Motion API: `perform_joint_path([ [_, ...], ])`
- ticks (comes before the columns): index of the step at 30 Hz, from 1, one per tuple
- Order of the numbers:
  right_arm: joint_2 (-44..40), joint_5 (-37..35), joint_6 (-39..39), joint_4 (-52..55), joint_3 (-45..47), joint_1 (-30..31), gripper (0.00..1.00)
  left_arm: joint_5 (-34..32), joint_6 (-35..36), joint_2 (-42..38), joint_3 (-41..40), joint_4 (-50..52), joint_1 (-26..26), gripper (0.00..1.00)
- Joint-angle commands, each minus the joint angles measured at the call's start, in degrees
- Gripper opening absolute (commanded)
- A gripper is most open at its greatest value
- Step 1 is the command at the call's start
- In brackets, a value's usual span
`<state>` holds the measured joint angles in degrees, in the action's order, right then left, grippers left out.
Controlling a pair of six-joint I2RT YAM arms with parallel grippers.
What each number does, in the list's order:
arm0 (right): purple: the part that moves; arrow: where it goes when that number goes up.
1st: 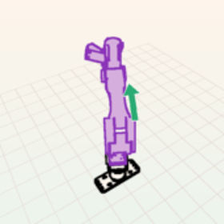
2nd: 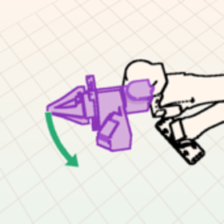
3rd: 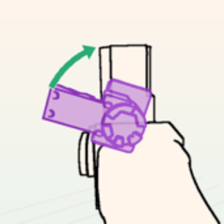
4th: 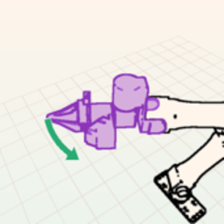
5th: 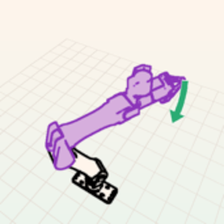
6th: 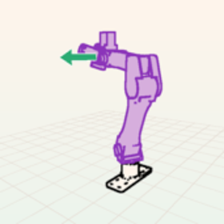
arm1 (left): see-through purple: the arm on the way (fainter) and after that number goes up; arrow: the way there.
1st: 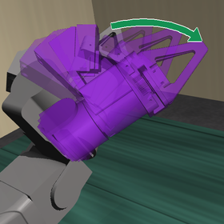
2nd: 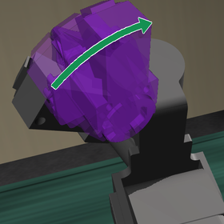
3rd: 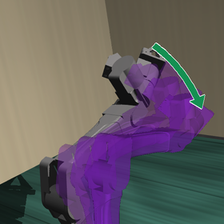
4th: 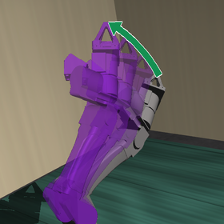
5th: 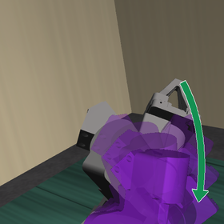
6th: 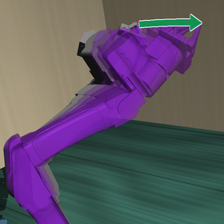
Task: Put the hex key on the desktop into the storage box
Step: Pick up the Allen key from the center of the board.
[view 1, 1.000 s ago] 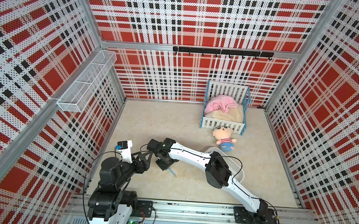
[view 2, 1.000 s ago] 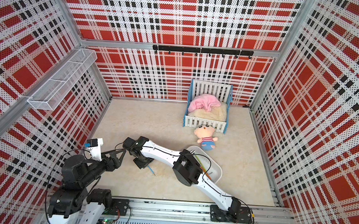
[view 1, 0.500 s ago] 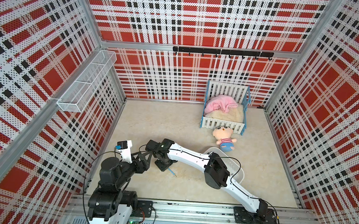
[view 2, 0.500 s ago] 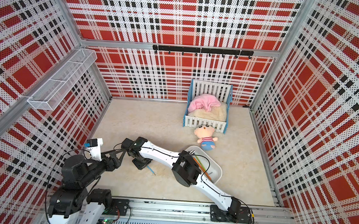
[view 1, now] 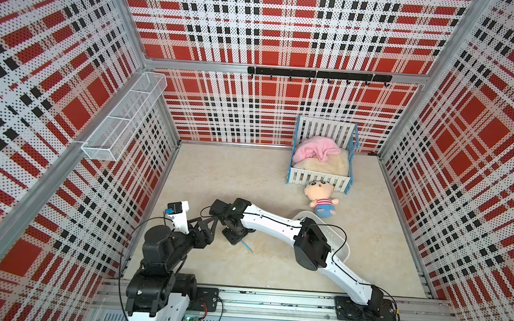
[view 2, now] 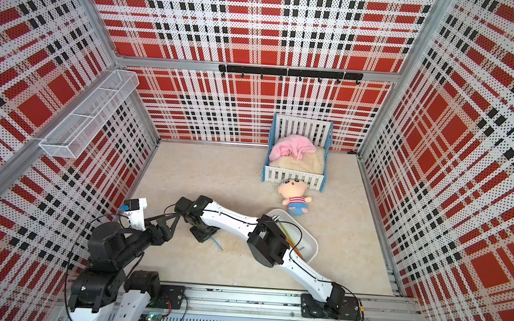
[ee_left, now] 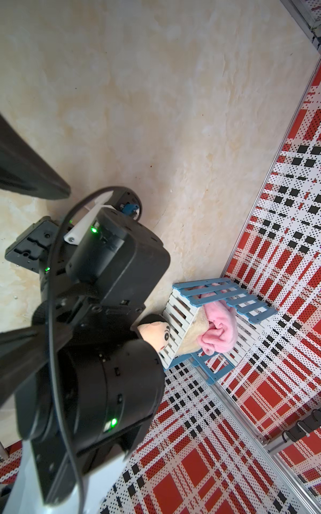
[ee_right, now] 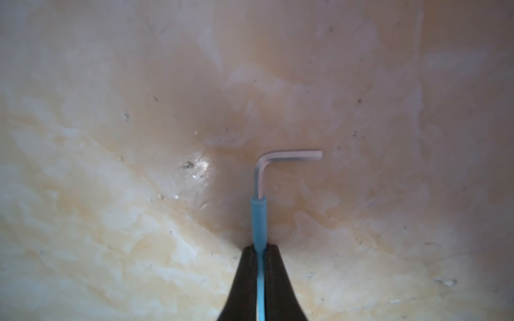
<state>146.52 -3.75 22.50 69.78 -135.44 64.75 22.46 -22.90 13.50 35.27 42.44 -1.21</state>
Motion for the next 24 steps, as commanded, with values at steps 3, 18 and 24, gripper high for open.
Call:
perform_joint_path([
  [3, -7.09, 0.33, 1.78, -2.15, 0.08, -2.32, 0.0, 0.04, 0.08, -0.14, -0.2, -1.3, -0.56, 0.76],
  [18, -25.21, -5.66, -0.09, -5.0, 15.28, -8.38, 0.0, 0.13, 0.06, 0.04, -0.29, -1.3, -0.64, 0.76],
  [24, -39.96, -6.76, -3.09, -12.75, 35.18, -10.84, 0.0, 0.22, 0.05, 0.21, -0.37, -1.23, -0.85, 0.76],
])
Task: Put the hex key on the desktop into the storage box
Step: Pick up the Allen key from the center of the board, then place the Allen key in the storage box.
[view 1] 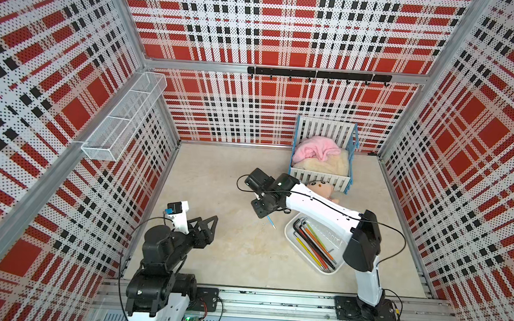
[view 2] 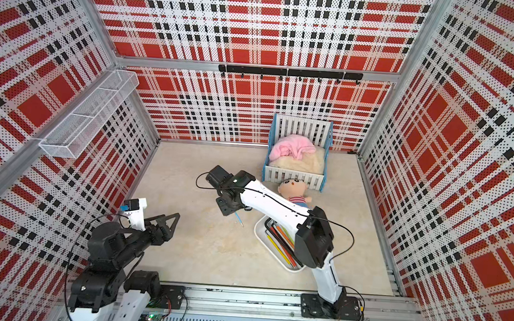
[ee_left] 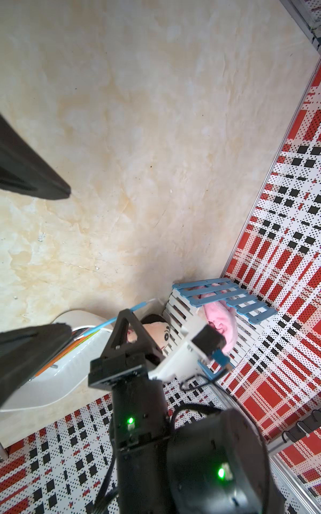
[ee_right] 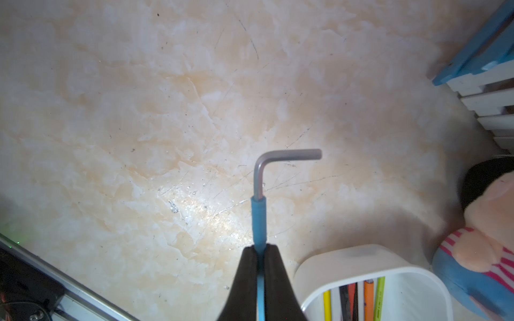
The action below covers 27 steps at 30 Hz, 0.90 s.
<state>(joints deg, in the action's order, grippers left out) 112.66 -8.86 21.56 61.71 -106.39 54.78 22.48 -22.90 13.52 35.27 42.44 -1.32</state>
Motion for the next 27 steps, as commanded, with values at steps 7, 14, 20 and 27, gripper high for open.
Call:
perform_joint_path([
  [7, -21.42, -0.2, -7.57, -11.36, 28.59, -4.69, 0.0, 0.45, 0.22, 0.47, -0.37, -1.33, -0.96, 0.76],
  [14, -29.79, -1.34, -14.0, -14.59, 40.98, -7.97, 0.0, 0.6, 0.31, 0.85, -0.37, -1.38, -1.14, 0.76],
  [20, -32.09, -0.5, -17.59, -15.84, 48.76, -10.16, 0.0, 0.55, 0.31, 0.9, -0.32, -1.37, -1.23, 0.76],
  [27, -28.52, 2.14, -18.66, -16.68, 49.88, -12.5, 0.0, 0.5, 0.22, 0.9, -0.37, -1.35, -1.25, 0.76],
])
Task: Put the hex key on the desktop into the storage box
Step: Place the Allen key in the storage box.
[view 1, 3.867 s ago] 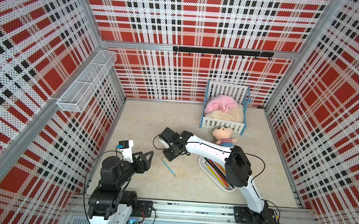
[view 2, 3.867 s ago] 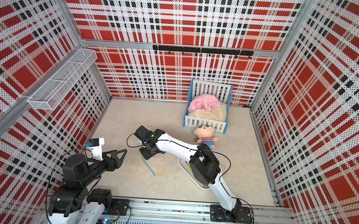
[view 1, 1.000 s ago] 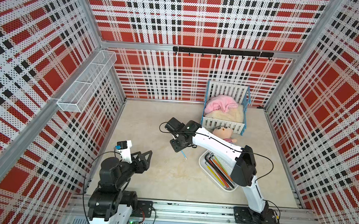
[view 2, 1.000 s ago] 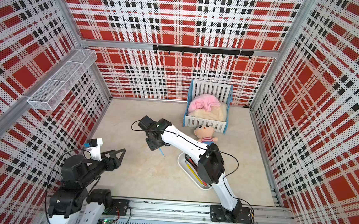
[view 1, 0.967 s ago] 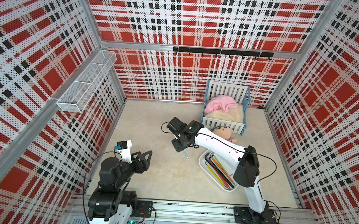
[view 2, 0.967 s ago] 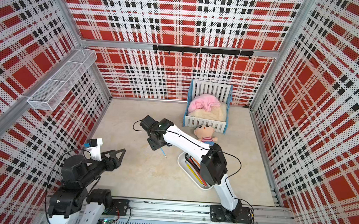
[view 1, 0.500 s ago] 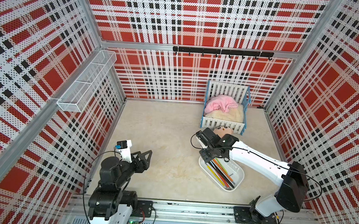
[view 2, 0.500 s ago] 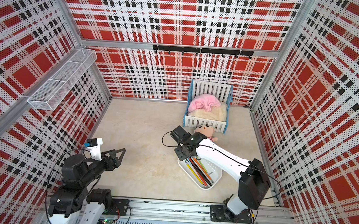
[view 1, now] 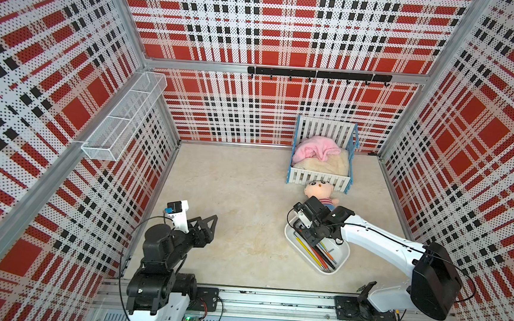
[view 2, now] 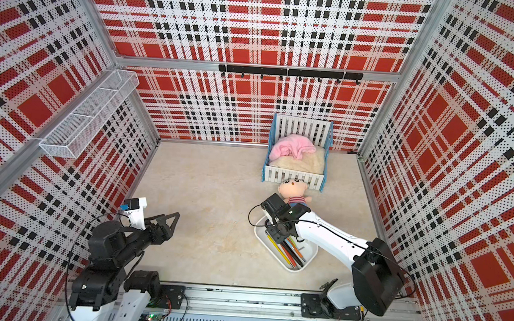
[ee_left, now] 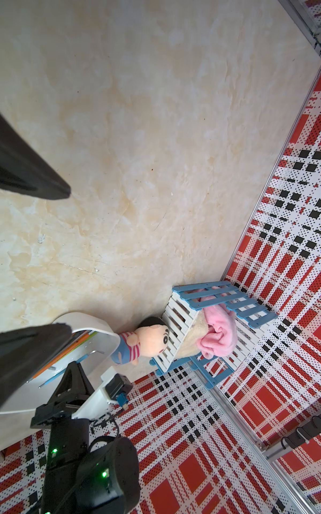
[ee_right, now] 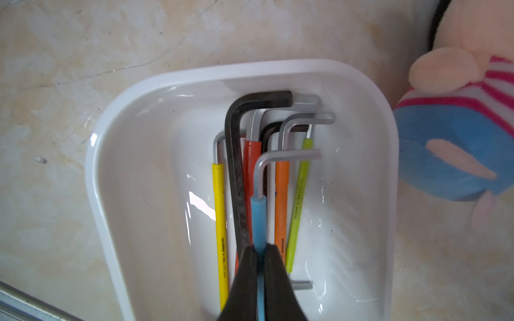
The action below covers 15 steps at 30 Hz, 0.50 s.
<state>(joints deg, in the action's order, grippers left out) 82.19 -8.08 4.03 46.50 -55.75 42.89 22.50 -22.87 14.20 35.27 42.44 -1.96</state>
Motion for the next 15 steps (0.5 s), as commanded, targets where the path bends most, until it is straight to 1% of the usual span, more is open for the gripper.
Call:
perform_joint_path([
  [1, 2.82, 1.55, -1.13, -1.41, -0.67, -0.7, 0.0, 0.49, 0.2, 0.22, -0.37, -1.35, -0.59, 0.76],
  [7, 7.95, 2.11, -1.44, -1.34, -1.12, -1.74, 0.0, 0.44, 0.2, 0.05, -0.29, -1.38, -0.67, 0.76],
  [15, 9.17, 2.11, -1.44, -1.34, -1.47, -2.03, 0.0, 0.44, 0.21, 0.05, -0.37, -1.36, -0.68, 0.76],
])
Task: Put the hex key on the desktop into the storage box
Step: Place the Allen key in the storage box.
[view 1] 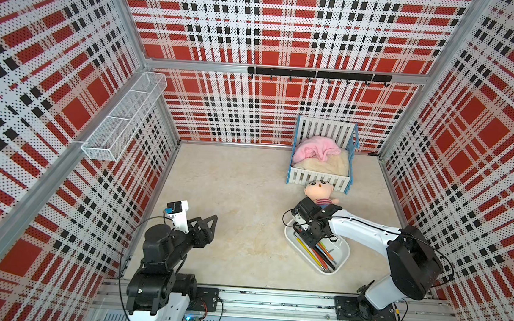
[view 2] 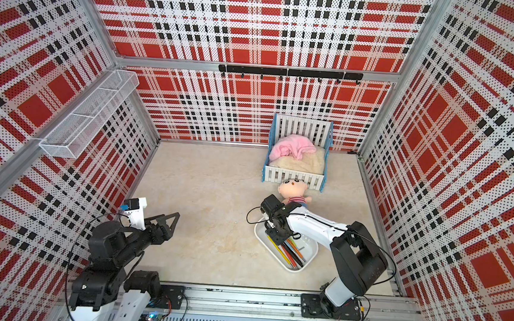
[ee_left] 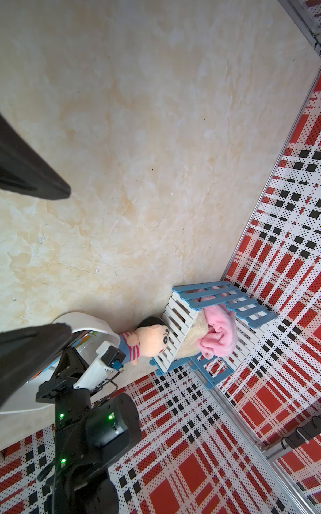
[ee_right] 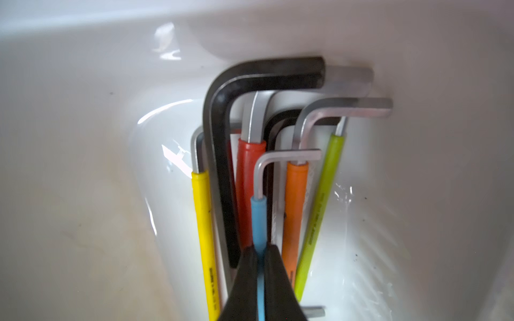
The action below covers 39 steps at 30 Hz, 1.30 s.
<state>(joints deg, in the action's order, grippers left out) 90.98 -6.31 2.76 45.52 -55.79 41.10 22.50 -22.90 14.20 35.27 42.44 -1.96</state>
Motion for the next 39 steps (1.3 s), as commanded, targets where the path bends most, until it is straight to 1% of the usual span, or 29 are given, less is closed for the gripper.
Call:
perform_joint_path([
  [1, 0.47, 0.34, -0.18, -0.36, -1.45, -0.26, 0.0, 0.44, 0.22, 0.12, -0.38, -1.37, -0.68, 0.76],
  [12, 2.59, 0.34, -0.18, -0.36, -3.24, -0.31, 0.0, 0.35, 0.13, 0.56, -0.29, -1.38, -0.75, 0.76],
  [13, 2.62, 0.32, 2.28, 1.52, -3.56, -0.29, 0.09, 0.35, 0.13, 0.66, -0.21, -1.39, -0.74, 0.76],
  [14, 2.67, 0.1, 3.01, 1.83, -3.83, -0.28, 0.15, 0.35, 0.19, 0.75, -0.2, -1.34, -0.77, 0.76],
  [16, 2.35, -0.44, 3.46, 2.16, -4.31, -0.29, 0.18, 0.25, 0.13, 0.84, -0.2, -1.32, -0.77, 0.76],
  [20, 0.55, -0.81, 4.52, 3.05, -5.56, -0.2, 0.29, -0.24, -0.26, 1.35, -0.03, -1.44, -0.77, 0.76],
  [23, -0.5, -1.64, 5.2, 4.88, -7.79, -0.32, 0.3, -0.78, -0.87, 2.55, 0.79, -1.85, -0.76, 0.76],
  [26, -2.99, -4.35, 6.12, 6.31, -11.63, -0.47, 0.32, -1.6, -3.06, 4.86, 2.61, -4.14, -0.78, 0.76],
  [27, -4.01, -4.96, 6.69, 6.29, -13.19, -0.9, 0.35, -1.87, -4.01, 6.03, 3.0, -5.34, -0.72, 0.76],
  [28, -5.37, -5.13, 7.43, 6.03, -15.29, -1.76, 0.4, -2.17, -5.12, 7.59, 3.53, -6.84, -0.77, 0.76],
  [29, -6.59, -5.12, 7.87, 5.71, -17.44, -3.12, 0.42, -2.33, -6.23, 9.44, 4.07, -8.79, -0.77, 0.77],
  [30, -7.46, -5.16, 8.8, 4.87, -19.29, -4.64, 0.86, -2.64, -7.31, 10.97, 4.48, -10.63, -0.77, 0.78],
  [31, -8.29, -5.16, 9.96, 4.3, -21.72, -6.85, 1.0, -3.53, -8.05, 13.39, 5.24, -12.41, -0.77, 0.8],
  [32, -9.12, -4.9, 11.38, 3.72, -23.75, -9.53, 1.0, -4.56, -8.42, 16.14, 6.46, -13.83, -0.77, 0.83],
  [33, -9.85, -3.8, 12.83, 2.85, -25.13, -11.98, 1.0, -5.71, -8.48, 18.74, 7.66, -14.7, -0.77, 0.99],
  [35, -12.88, 0.26, 15.81, -0.25, -26.33, -18.94, 1.0, -9.38, -8.76, 24.13, 10.63, -16.87, -0.51, 0.99],
  [37, -17.21, 5.73, 16.46, -6.13, -23.94, -24.56, 1.0, -14.05, -8.41, 25.75, 12.09, -20.28, 0.8, 0.99],
  [38, -19.58, 4.88, 16.92, -9.49, -21.71, -25.95, 1.0, -17.8, -8.26, 26.78, 12.65, -21.29, 1.55, 0.99],
  [39, -21.82, 1.71, 17.33, -12.05, -20.05, -26.16, 1.0, -22.71, -8.37, 27.97, 13.1, -21.6, 2.25, 0.99],
])
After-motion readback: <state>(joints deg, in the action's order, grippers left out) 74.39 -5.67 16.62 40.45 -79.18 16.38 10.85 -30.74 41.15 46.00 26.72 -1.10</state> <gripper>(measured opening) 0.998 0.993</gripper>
